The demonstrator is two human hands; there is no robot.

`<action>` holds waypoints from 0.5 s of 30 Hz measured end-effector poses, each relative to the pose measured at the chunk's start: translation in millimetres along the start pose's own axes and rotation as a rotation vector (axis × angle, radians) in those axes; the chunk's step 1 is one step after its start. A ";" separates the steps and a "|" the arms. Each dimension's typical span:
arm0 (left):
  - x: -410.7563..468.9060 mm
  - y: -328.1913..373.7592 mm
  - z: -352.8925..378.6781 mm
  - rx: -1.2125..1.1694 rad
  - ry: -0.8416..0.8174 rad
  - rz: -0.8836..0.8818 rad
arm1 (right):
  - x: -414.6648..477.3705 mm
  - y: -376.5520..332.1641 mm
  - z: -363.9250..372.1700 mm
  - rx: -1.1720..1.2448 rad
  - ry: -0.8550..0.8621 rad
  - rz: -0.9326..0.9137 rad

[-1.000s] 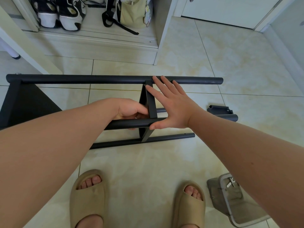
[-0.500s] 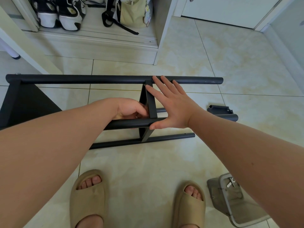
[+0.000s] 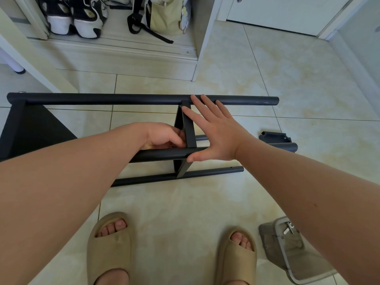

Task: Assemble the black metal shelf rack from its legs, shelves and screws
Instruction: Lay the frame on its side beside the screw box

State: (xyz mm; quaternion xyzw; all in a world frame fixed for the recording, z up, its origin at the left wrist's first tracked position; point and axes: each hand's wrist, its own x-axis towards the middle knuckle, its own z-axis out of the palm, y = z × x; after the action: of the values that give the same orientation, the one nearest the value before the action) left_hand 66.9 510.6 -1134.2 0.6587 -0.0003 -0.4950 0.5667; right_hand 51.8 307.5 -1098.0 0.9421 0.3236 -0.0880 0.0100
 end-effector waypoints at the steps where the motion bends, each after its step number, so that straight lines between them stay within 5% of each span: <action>1: 0.4 0.0 -0.3 -0.012 -0.010 0.000 | 0.1 0.1 0.1 -0.002 0.000 -0.001; 7: 0.4 1.9 0.7 0.128 0.015 -0.117 | 0.0 0.5 0.3 -0.001 -0.002 -0.002; 15: 0.9 -0.5 -1.4 0.111 0.003 -0.050 | 0.0 0.0 0.3 -0.001 -0.001 -0.001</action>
State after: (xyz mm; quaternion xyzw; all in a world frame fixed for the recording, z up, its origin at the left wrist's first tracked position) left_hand 68.0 511.3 -1135.3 0.6896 -0.0103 -0.5072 0.5168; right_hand 51.7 307.5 -1098.2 0.9418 0.3242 -0.0883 0.0104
